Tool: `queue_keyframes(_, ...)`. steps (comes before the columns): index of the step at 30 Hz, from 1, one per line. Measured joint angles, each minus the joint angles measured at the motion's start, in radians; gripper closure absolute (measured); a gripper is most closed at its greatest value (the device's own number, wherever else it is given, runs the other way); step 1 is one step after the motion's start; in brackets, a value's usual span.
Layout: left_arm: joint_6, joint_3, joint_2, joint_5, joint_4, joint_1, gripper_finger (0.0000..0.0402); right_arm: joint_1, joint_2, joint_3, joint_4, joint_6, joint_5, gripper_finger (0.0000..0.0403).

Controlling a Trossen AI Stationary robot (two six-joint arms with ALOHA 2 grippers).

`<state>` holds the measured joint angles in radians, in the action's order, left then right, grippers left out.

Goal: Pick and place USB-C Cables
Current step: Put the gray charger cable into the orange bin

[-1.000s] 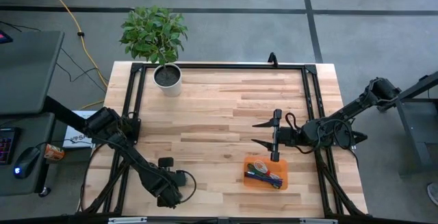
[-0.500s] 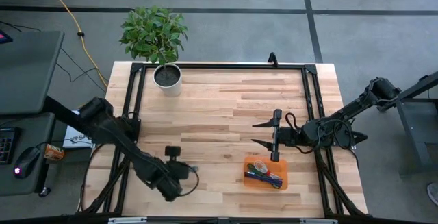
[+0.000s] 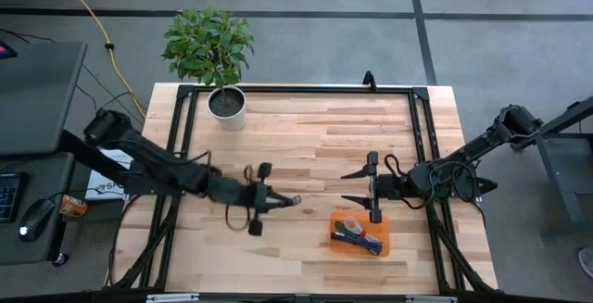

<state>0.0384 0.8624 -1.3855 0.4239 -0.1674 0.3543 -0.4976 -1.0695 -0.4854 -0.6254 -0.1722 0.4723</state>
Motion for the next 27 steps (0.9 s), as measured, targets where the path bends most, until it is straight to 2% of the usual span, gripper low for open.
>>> queue_keyframes(2, -0.002, -0.097, -0.013, -0.163, -0.226, -0.076, 0.0401, 0.0, 0.0, 0.0, 0.001, 0.0, -0.01, 0.0185)
queue_keyframes(4, -0.052, -0.181, -0.046, -0.283, -0.46, -0.143, 0.0401, 0.0, 0.0, 0.0, 0.001, 0.0, -0.019, 0.0185)
queue_keyframes(6, -0.114, -0.244, -0.094, -0.337, -0.625, -0.189, 0.0401, 0.0, 0.0, 0.0, 0.001, 0.01, -0.025, 0.0185)
queue_keyframes(9, -0.186, -0.266, -0.148, -0.342, -0.758, -0.234, 0.0401, 0.0, 0.0, 0.0, 0.002, 0.057, -0.042, 0.0185)
queue_keyframes(16, -0.206, -0.23, -0.158, -0.365, -0.773, -0.237, 0.0401, 0.0, 0.0, 0.0, 0.018, 0.071, -0.046, 0.0185)
queue_keyframes(19, -0.193, -0.23, -0.149, -0.345, -0.773, -0.219, 0.0401, 0.0, -0.004, 0.0, 0.016, 0.171, -0.035, 0.0185)
queue_keyframes(24, -0.193, -0.21, -0.151, -0.292, -0.767, -0.202, 0.0401, 0.031, -0.061, -0.001, 0.013, 0.316, 0.04, 0.0185)
queue_keyframes(27, -0.211, -0.186, -0.175, -0.292, -0.759, -0.202, 0.0401, 0.086, -0.128, -0.012, -0.043, 0.329, -0.028, 0.0185)
